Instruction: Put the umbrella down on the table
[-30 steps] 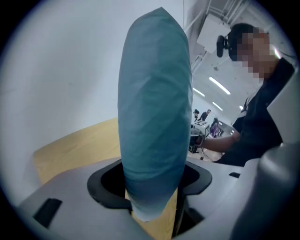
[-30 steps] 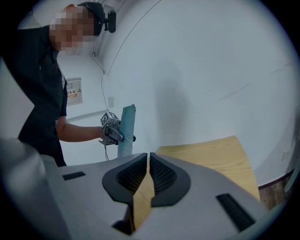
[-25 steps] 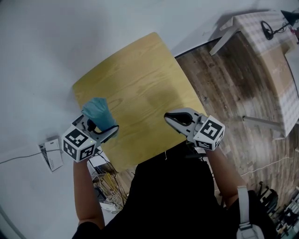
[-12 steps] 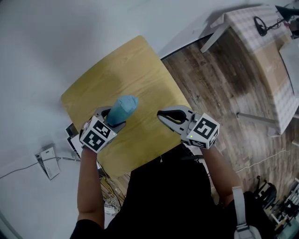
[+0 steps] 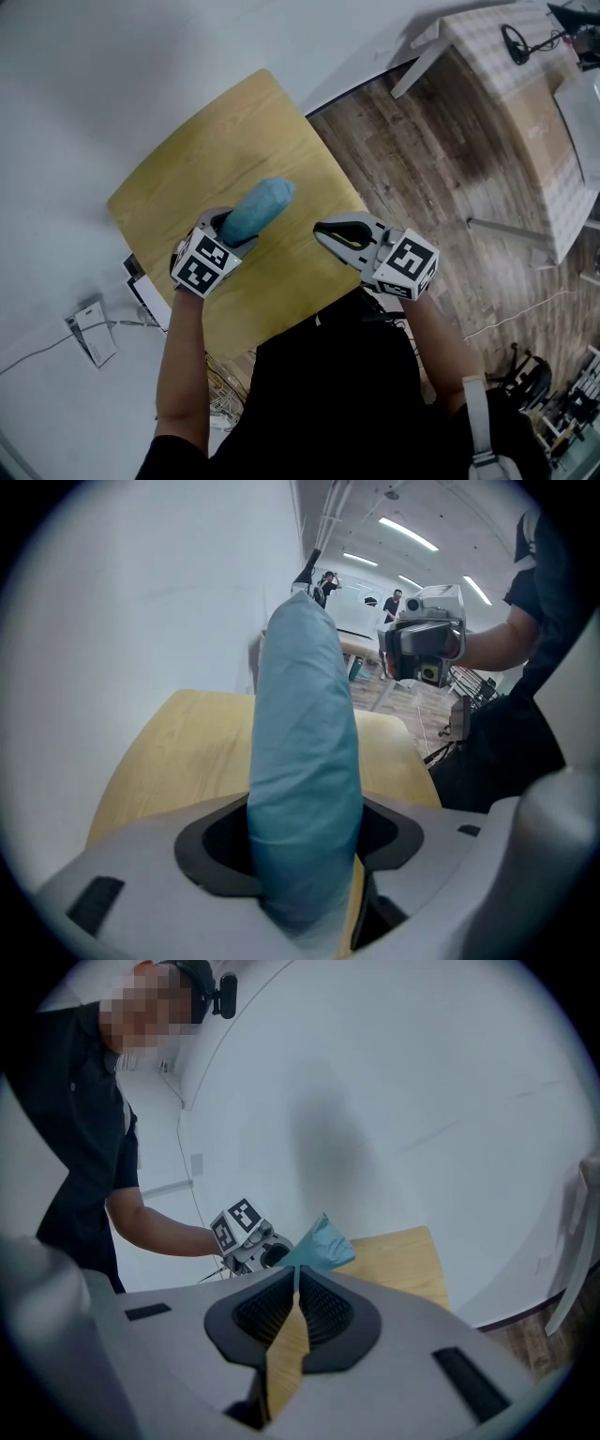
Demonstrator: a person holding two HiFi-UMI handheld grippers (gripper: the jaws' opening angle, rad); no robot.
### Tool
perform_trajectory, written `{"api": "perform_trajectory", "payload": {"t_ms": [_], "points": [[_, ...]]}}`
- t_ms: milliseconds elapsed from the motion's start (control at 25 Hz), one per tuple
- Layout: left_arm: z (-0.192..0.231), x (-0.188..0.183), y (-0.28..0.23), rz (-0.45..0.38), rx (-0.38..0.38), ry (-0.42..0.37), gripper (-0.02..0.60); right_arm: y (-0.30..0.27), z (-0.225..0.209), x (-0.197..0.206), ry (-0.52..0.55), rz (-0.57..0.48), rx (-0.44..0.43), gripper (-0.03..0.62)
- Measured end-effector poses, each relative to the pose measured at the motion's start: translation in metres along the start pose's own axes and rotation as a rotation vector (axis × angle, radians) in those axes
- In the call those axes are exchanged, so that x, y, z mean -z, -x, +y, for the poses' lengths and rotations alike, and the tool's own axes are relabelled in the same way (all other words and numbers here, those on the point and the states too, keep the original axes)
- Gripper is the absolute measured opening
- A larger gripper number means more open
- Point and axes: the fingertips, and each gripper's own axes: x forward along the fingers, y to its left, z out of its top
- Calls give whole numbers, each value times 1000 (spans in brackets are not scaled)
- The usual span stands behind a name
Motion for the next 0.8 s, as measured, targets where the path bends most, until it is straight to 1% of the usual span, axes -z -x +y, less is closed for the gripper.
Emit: {"api": "perform_trajectory", "payload": {"t_ms": [200, 280, 400, 560, 720, 800], "points": [[2, 0, -20, 2, 6, 5, 291, 2, -6, 8, -19, 7, 6, 28], [2, 1, -29, 18, 19, 9, 291, 3, -9, 9, -14, 18, 9, 28], [1, 3, -42, 39, 35, 7, 292, 6, -16, 8, -23, 41, 36, 28], [-3, 5, -59, 76, 55, -5, 293, 12, -22, 13, -36, 33, 35, 28], [-8, 5, -71, 105, 60, -23, 293, 17, -28, 15, -47, 57, 55, 28], [-9, 5, -74, 114, 65, -32, 293, 19, -28, 17, -53, 53, 53, 28]]}}
